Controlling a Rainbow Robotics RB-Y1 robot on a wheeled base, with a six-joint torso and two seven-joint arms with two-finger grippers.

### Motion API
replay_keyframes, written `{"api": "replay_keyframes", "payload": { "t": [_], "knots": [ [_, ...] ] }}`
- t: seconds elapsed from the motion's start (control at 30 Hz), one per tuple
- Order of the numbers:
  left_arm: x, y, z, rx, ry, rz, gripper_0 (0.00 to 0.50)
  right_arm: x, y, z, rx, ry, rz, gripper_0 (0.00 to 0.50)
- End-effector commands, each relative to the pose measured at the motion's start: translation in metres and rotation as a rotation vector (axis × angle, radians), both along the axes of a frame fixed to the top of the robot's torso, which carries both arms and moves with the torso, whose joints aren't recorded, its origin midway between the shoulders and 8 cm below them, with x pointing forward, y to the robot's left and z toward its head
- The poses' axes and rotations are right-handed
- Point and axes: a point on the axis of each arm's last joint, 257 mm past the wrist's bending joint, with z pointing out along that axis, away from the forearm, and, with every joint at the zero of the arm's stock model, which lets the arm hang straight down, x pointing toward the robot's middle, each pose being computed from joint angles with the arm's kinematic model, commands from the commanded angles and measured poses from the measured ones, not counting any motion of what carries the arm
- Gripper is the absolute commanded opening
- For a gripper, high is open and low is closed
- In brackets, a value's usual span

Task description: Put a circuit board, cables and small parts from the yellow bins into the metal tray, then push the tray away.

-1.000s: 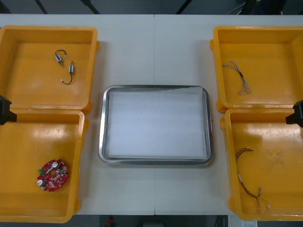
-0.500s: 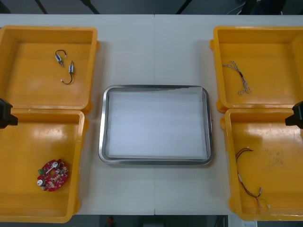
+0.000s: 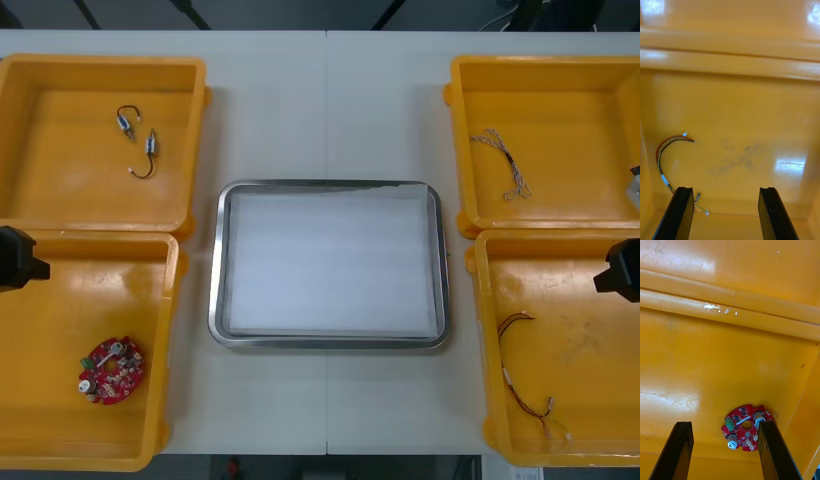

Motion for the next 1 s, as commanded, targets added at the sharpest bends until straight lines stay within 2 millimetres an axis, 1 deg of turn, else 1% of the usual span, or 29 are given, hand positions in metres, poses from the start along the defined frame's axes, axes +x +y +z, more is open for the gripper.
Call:
{"api": "replay_keyframes", "payload": {
  "t": [0.03,0.17,0.23,0.27,0.3,0.4,0.53,0.73,0.77,1.0],
  "knots": [
    [-0.007,-0.004,-0.012,0.018,0.007,-0.008,0.5,-0.031,0.018,-0.023,-0.022,0.023,0.077,0.5],
    [-0.006,-0.008,-0.025,0.056,-0.006,-0.036,0.5,-0.048,0.03,-0.036,-0.007,0.035,0.089,0.5],
    [-0.006,-0.011,-0.028,0.055,-0.009,-0.044,0.5,-0.052,0.033,-0.04,0.002,0.042,0.093,0.5],
    [-0.006,-0.014,-0.032,0.05,-0.009,-0.052,0.5,-0.058,0.037,-0.044,0.013,0.049,0.098,0.5],
    [-0.006,-0.014,-0.032,0.05,-0.009,-0.052,0.5,-0.058,0.037,-0.044,0.013,0.049,0.098,0.5],
    [-0.009,-0.02,-0.044,0.047,-0.001,-0.065,0.5,-0.068,0.048,-0.053,0.043,0.064,0.104,0.5],
    [-0.013,-0.023,-0.052,0.039,0.013,-0.055,0.5,-0.078,0.056,-0.062,0.069,0.075,0.105,0.5],
    [-0.017,-0.03,-0.061,-0.006,0.029,-0.005,0.5,-0.084,0.065,-0.076,0.08,0.076,0.111,0.5],
    [-0.017,-0.034,-0.061,-0.017,0.025,0.008,0.5,-0.085,0.067,-0.079,0.081,0.079,0.113,0.5],
    [-0.021,-0.045,-0.069,-0.07,0.029,0.079,0.5,-0.09,0.072,-0.092,0.077,0.089,0.11,0.5]
  ]
}}
